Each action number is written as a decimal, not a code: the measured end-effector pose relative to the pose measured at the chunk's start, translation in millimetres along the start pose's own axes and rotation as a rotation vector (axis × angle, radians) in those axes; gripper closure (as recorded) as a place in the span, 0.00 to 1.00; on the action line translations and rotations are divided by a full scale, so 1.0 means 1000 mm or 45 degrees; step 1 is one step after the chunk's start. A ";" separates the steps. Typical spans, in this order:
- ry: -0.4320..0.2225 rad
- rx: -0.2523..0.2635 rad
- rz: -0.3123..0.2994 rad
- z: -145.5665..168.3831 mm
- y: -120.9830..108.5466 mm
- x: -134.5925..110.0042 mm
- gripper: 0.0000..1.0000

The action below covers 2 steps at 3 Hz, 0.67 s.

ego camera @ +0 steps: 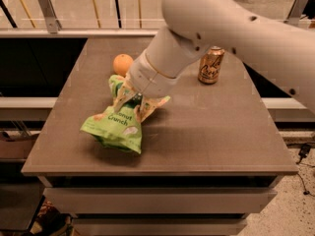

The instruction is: Pick green rice chip bag

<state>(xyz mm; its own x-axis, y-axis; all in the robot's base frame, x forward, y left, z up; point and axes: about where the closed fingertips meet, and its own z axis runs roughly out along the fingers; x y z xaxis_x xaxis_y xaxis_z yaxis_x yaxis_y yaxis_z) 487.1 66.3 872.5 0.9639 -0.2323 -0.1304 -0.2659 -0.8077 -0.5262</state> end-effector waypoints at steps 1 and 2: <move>0.060 0.091 -0.009 -0.029 0.003 0.016 1.00; 0.127 0.174 -0.036 -0.057 0.001 0.030 1.00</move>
Offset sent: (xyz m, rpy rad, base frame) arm 0.0473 -0.0631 0.0740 0.1680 -0.2173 -0.0722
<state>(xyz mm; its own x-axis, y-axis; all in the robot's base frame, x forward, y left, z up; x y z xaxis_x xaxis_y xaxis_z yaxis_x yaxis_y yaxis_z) 514.7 27.6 916.3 0.9626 -0.2689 -0.0333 -0.2274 -0.7348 -0.6390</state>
